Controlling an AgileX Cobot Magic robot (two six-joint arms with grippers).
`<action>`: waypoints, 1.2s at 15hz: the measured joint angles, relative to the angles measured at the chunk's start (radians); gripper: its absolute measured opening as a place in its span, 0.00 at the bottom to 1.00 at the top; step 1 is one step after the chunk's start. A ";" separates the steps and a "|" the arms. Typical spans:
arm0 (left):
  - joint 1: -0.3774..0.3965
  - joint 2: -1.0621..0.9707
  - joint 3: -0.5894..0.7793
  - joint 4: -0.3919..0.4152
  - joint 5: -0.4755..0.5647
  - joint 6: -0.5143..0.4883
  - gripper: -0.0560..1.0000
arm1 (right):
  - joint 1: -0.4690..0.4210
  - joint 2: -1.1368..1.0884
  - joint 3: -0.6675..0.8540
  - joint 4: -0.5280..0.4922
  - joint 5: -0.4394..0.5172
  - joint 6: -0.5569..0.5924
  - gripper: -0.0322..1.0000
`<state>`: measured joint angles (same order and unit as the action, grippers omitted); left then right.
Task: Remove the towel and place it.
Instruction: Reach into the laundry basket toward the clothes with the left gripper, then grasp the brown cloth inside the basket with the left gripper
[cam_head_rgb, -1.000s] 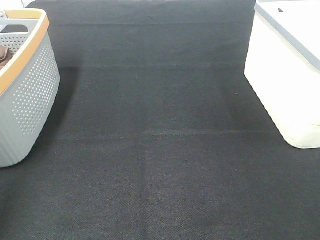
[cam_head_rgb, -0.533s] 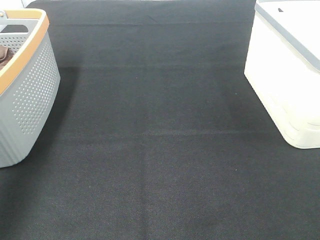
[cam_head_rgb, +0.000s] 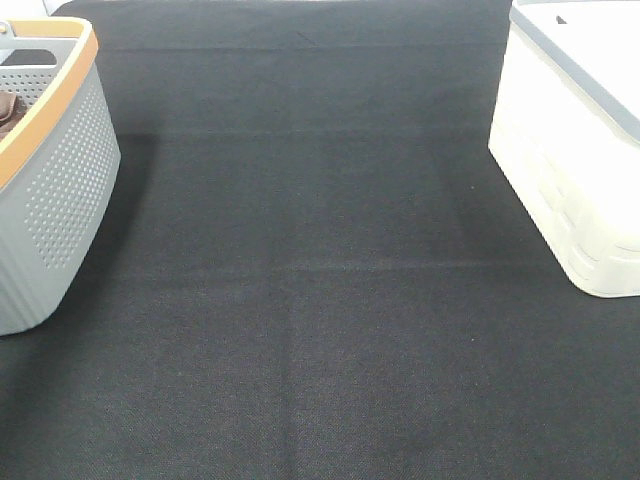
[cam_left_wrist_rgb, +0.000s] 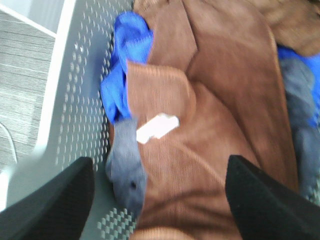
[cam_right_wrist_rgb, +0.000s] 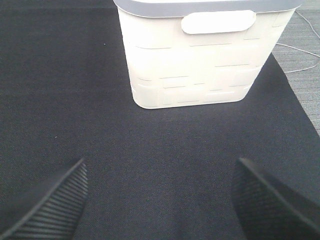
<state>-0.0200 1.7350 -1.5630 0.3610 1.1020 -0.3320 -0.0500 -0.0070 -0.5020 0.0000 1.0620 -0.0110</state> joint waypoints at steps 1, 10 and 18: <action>0.000 0.048 -0.036 0.007 0.012 0.004 0.72 | 0.000 0.000 0.000 0.000 0.000 0.000 0.76; 0.000 0.250 -0.119 0.041 0.039 0.016 0.72 | 0.000 0.000 0.000 0.000 0.000 0.000 0.76; 0.000 0.283 -0.119 0.102 -0.009 -0.031 0.56 | 0.000 0.000 0.000 0.000 0.000 0.000 0.76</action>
<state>-0.0200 2.0180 -1.6820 0.4630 1.0930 -0.3630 -0.0500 -0.0070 -0.5020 0.0000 1.0620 -0.0110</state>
